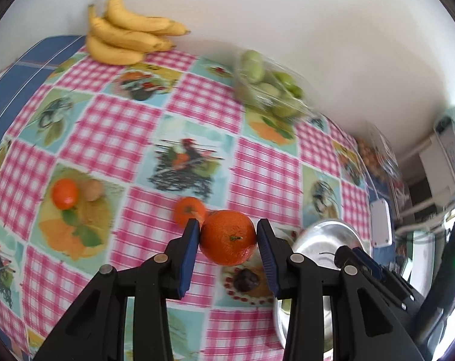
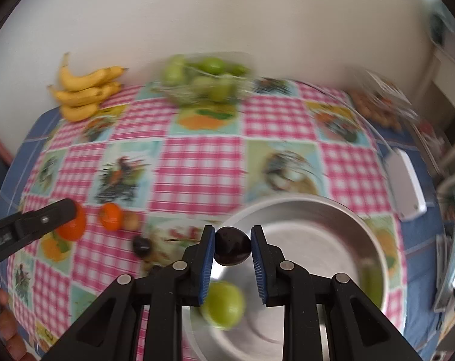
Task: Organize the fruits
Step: 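Carry the tangerine in the left tool over the bowl while the right tool carries the plum, then open the left tool over the bowl while the right tool releases the plum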
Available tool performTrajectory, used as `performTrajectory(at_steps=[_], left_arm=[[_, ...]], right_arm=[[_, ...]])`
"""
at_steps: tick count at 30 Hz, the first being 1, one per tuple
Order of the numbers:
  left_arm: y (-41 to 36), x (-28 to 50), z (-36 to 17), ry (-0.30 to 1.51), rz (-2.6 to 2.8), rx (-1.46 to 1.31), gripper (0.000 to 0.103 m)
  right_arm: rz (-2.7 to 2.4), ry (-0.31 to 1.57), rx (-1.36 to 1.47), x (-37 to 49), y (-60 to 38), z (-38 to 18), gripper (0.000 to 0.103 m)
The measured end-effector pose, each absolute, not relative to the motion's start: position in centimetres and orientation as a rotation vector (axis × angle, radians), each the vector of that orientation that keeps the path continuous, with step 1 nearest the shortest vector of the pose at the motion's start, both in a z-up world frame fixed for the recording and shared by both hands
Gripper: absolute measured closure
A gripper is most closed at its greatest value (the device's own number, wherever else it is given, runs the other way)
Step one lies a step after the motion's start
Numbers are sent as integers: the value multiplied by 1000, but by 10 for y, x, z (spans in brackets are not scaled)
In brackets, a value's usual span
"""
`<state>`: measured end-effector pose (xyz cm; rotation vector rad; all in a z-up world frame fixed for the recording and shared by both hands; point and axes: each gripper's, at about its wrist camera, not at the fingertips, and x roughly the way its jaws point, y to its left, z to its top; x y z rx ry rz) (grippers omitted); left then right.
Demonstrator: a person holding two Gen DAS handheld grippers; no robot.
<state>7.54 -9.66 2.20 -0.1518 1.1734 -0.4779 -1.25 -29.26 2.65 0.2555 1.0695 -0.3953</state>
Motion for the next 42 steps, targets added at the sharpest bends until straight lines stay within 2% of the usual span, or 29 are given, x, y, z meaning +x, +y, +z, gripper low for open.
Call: performTrajectory(at_steps=[14, 27, 40, 42], left_arm=[[-207, 6, 18, 1136, -751, 108, 62], [-227, 5, -2, 1126, -740, 156, 62], [-228, 9, -10, 1143, -716, 161, 62], [-228, 9, -6, 1133, -713, 162, 59]], right_arm=[[-562, 1053, 435, -68, -368, 21, 77], [-557, 1139, 476, -68, -373, -13, 77], [-555, 1175, 457, -64, -370, -19, 76], [-556, 1173, 452, -63, -370, -17, 76]])
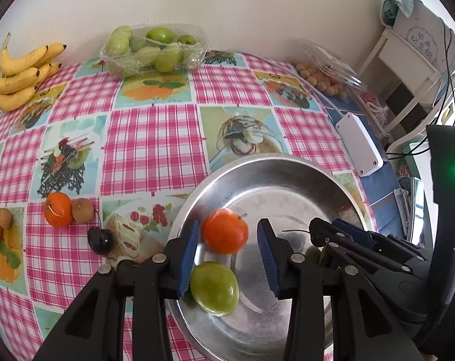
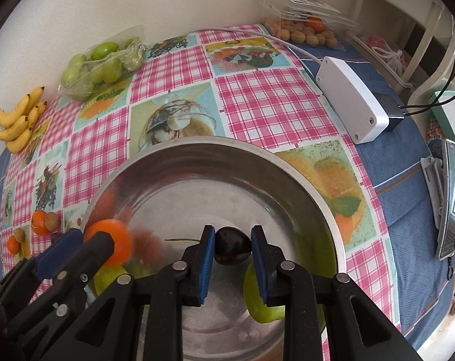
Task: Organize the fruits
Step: 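Open the left tool over the bowl while the right tool releases the plum, then move the left tool to another tangerine while the right tool approaches a dark plum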
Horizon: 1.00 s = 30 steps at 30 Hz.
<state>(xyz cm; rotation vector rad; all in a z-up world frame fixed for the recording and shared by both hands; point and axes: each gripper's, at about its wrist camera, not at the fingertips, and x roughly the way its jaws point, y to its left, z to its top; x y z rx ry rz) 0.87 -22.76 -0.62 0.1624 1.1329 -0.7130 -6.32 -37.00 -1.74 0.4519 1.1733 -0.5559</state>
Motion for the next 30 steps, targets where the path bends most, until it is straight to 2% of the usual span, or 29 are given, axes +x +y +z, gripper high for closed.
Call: performTrajectory(at_steps=[5, 7, 9, 12, 13, 17, 19, 21, 23, 26, 28, 30], left_arm=[[-223, 11, 6, 1127, -707, 145, 56], [-218, 12, 13, 1111, -694, 138, 55], [-212, 15, 19, 1103, -675, 123, 55], [-200, 23, 21, 1118, -636, 89, 54], [-194, 27, 22, 1125, -613, 76, 52], [-171, 40, 20, 1154, -519, 27, 32], [-160, 48, 15, 1180, -463, 14, 27], [-148, 53, 9, 1194, -419, -2, 25], [-139, 58, 4, 1202, -376, -13, 16], [-125, 63, -2, 1206, -318, -32, 11], [-119, 66, -5, 1207, -299, -33, 9], [-115, 67, -8, 1205, -285, -20, 7]], right_arm=[[-551, 1157, 445, -63, -371, -12, 71], [-550, 1138, 436, -64, -369, -5, 56], [-545, 1113, 429, -65, -368, 4, 48], [-542, 1089, 412, -66, -367, 15, 47], [-545, 1086, 405, -66, -366, 17, 46], [-542, 1083, 404, -66, -365, 20, 36], [-539, 1093, 404, -65, -364, 17, 34], [-535, 1108, 403, -63, -363, 13, 31], [-535, 1118, 401, -63, -362, 11, 23], [-532, 1122, 396, -60, -360, 9, 14], [-531, 1122, 395, -59, -359, 8, 2], [-525, 1123, 390, -58, -357, 6, 0]])
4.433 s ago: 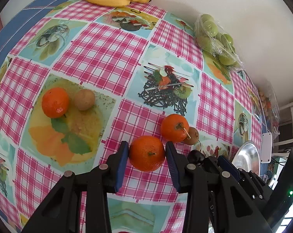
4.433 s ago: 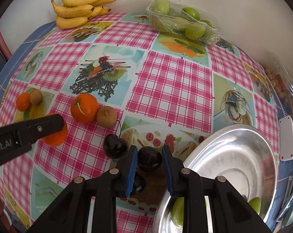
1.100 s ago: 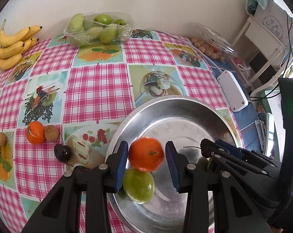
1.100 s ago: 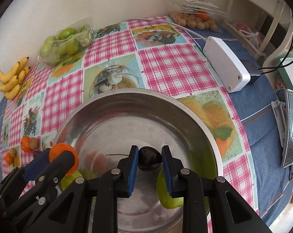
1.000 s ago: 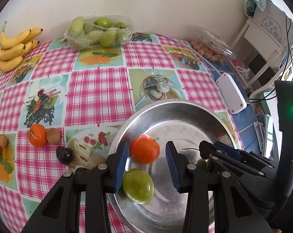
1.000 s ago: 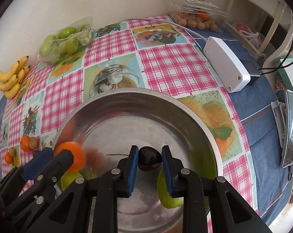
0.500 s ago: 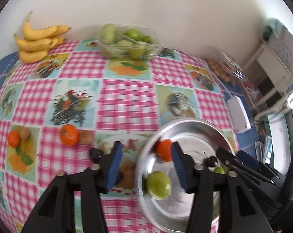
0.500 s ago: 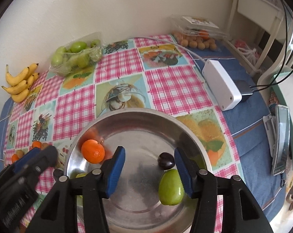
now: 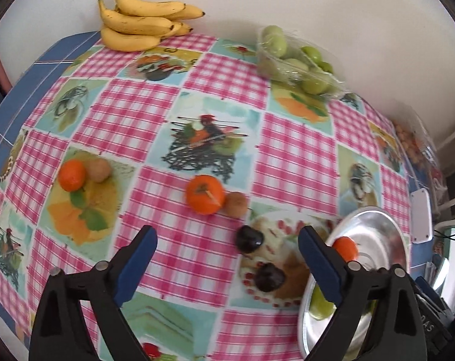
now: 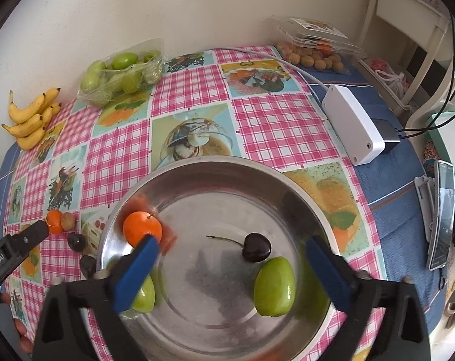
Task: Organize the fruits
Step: 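Move the left tool to another tangerine while the right tool approaches a dark plum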
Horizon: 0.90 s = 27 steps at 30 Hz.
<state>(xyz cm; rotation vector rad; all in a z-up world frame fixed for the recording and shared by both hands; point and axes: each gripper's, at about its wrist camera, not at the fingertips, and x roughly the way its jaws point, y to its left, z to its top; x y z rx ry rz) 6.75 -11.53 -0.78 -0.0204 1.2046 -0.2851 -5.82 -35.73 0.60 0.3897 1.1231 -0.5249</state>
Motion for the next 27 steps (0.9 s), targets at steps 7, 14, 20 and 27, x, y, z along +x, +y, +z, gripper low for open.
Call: performTrajectory(at_steps=[7, 14, 20, 27], left_arm=[[-108, 67, -11, 1183, -281, 0, 7], [-94, 68, -2, 1145, -283, 9, 7], [-70, 73, 3, 1146, -265, -19, 7], [-34, 82, 9, 1123, -194, -82, 7]], right_arm=[[-481, 1131, 379, -52, -349, 2, 0], [-442, 1141, 388, -45, -332, 0, 0], [-380, 1155, 329, -32, -300, 2, 0], [-240, 1149, 299, -11, -253, 9, 0]])
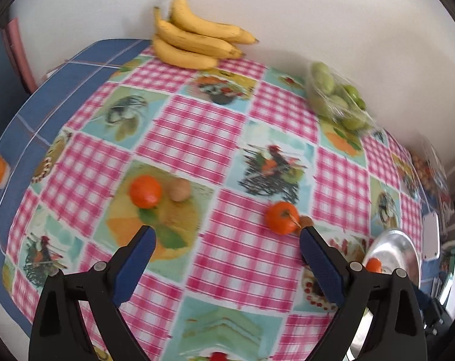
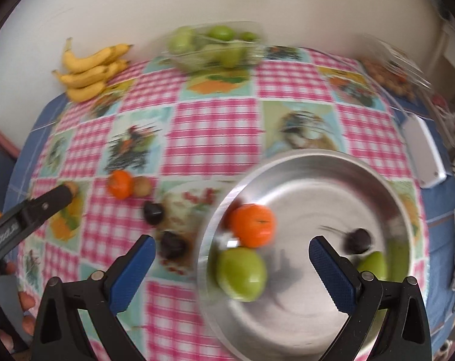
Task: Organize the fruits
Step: 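Move the left tool to another tangerine while the right tool approaches a dark plum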
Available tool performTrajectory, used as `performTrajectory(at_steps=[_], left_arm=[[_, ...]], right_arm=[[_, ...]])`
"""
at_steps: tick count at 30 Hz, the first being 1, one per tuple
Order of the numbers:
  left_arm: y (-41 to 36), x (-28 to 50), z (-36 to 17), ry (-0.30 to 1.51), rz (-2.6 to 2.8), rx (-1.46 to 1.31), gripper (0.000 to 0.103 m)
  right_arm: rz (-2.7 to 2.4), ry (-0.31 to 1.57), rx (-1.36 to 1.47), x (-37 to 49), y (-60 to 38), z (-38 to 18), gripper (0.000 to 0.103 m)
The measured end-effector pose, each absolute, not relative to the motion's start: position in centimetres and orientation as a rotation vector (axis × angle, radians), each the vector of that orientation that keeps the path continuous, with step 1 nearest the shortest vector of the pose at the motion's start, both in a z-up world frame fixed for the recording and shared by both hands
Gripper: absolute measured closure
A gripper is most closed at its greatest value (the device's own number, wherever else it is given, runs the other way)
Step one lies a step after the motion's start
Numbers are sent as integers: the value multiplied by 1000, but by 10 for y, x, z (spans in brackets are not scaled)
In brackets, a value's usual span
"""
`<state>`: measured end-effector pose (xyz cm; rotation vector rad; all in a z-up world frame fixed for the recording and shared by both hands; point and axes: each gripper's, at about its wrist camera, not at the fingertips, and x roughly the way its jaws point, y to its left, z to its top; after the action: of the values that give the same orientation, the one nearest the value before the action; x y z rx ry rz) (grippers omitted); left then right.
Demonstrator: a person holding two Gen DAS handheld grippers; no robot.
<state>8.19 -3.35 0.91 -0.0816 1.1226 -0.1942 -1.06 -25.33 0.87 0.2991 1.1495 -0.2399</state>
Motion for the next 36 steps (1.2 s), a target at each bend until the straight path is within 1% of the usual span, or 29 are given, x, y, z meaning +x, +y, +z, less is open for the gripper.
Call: performTrajectory(at_steps=[5, 9, 16, 22, 32, 35, 36], left_arm=[[-4, 87, 5, 1146, -170, -152, 7], [13, 89, 5, 1140, -131, -173, 7], [28, 87, 1, 1139, -109, -164, 7], [25, 92, -8, 1162, -101, -138, 7], [10, 94, -39, 1274, -93, -104, 7], [3, 92, -43, 1286, -108, -106, 7], [2, 92, -42, 1285, -113, -106, 7]], right_arm=[[-130, 1129, 353, -3, -227, 11, 0], [-129, 1120, 291, 2, -209, 12, 0], [-100, 1134, 295, 9, -200, 6, 0], [-113, 1152, 266, 13, -198, -3, 0], [-106, 1157, 285, 17, -211, -12, 0], [-116, 1154, 273, 18, -214, -13, 1], [-113, 1148, 271, 17, -214, -12, 4]])
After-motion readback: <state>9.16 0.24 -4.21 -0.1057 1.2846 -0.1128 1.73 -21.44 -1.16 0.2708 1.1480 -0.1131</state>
